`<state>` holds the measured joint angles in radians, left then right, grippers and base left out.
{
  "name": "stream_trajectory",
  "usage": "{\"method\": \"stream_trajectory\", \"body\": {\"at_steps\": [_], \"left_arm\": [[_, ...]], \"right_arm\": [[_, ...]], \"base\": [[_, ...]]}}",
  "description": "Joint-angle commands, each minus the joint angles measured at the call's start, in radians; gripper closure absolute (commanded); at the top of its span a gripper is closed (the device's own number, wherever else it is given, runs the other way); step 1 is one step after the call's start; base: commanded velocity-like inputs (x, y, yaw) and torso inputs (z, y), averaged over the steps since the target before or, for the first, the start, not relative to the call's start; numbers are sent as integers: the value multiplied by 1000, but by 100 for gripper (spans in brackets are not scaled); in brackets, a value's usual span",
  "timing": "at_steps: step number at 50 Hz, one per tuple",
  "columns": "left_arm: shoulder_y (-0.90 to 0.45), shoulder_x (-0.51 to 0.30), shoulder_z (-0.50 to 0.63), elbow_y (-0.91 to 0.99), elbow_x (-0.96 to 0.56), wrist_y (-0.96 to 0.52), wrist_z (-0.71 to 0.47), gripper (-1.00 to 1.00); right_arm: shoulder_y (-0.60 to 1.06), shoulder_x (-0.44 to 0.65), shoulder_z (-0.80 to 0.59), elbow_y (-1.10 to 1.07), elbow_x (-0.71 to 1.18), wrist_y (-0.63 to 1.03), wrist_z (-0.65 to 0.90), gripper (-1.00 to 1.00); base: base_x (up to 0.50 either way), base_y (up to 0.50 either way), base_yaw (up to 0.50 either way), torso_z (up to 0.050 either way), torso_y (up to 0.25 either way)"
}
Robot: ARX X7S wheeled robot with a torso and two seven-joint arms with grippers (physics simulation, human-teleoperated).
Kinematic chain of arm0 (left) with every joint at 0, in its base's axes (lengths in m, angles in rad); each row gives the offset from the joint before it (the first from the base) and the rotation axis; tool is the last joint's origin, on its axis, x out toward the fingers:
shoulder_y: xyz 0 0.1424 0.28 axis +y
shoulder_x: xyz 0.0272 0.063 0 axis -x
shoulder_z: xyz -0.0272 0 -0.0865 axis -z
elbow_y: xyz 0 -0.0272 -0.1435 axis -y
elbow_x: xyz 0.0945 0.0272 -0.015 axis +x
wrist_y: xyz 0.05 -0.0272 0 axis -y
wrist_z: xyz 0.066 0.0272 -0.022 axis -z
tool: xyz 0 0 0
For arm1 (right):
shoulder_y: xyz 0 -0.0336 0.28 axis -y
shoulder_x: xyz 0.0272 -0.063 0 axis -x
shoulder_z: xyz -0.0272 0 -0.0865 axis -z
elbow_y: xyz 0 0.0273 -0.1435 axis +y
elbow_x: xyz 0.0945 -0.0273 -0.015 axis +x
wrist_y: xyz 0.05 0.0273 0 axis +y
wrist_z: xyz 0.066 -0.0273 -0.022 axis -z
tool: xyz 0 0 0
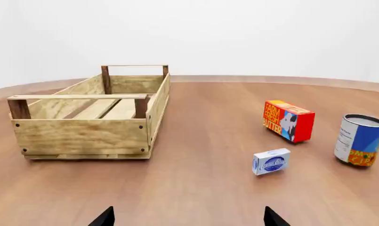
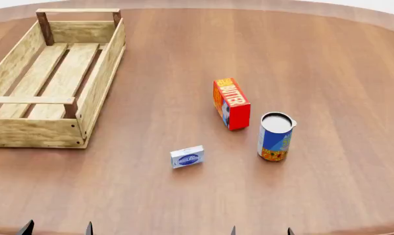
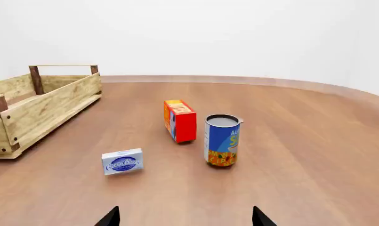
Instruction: Pick up the cream cheese and put it in the tray.
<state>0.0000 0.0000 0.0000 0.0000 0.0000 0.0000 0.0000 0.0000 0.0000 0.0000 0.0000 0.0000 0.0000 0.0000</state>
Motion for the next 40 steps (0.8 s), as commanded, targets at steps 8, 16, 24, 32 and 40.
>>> {"method": "stream_trajectory", "body": {"at_steps": [8, 16, 24, 32, 40], "left_arm": [[9, -38, 44, 16, -82, 7, -10, -100], [52, -50, 62, 70, -52, 133, -64, -100], [184, -68, 84, 250, 54, 355, -130, -100], [247, -86, 89, 312, 68, 491, -157, -100], [287, -105, 93, 305, 82, 672, -189, -100]], "right_arm": [[10, 39, -39, 23, 57, -6, 35, -100], [-26, 55, -65, -38, 43, -66, 70, -100], [-126, 78, -95, -171, -52, -256, 136, -100], [-193, 95, -112, -232, -133, -421, 188, -100], [-228, 106, -116, -225, -227, -585, 266, -100]], "base": [[0, 0, 0, 0, 0], [0, 0, 0, 0, 0], [0, 0, 0, 0, 0], [0, 0, 0, 0, 0], [0, 0, 0, 0, 0]]}}
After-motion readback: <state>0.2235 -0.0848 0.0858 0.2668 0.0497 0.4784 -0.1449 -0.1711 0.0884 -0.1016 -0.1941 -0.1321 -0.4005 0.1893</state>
